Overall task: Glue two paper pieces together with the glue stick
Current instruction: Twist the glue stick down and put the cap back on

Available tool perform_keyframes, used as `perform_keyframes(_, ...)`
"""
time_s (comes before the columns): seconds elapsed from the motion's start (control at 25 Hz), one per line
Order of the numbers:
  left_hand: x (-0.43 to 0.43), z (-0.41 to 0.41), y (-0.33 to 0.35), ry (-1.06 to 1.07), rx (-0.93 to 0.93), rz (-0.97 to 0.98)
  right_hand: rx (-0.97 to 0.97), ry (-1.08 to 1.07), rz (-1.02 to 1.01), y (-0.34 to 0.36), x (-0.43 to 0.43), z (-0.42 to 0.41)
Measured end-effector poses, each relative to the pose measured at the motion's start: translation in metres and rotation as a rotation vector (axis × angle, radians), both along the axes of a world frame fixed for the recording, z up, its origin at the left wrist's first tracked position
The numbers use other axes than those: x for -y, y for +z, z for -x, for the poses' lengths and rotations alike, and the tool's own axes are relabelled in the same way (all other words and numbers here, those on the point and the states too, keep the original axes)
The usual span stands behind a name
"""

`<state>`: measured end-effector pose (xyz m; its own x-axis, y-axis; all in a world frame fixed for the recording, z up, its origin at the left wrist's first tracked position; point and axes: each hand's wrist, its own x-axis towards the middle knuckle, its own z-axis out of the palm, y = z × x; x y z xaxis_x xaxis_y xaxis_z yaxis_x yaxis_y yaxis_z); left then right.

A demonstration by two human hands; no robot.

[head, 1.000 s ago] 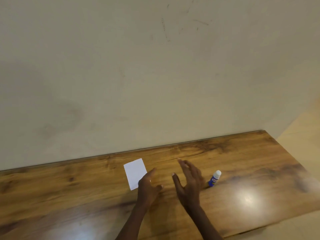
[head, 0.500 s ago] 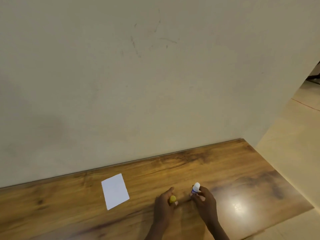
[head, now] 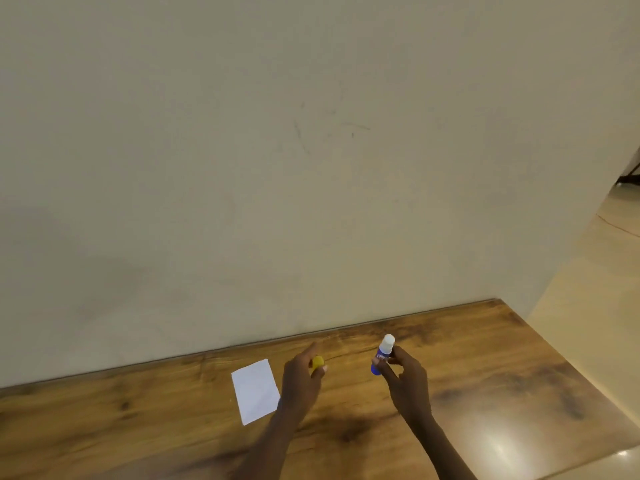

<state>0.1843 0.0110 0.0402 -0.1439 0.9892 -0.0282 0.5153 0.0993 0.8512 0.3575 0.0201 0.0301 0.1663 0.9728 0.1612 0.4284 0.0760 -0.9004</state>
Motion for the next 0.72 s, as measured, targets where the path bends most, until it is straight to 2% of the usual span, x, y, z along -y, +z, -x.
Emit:
perform_keyframes(0.24,0.006,0.072,0.102,0.114,0.006,-0.238,-0.057,0.305,-0.105,0.097,0.002,0.061)
perform_keyframes(0.52,0.046,0.114,0.223,0.034,0.215,-0.345,-0.185,0.499,-0.286,0.207,0.027,0.147)
perform_keyframes(0.72,0.066,0.108,0.267,0.002,0.389,-0.388,-0.147,0.556,-0.409,0.252,0.042,0.176)
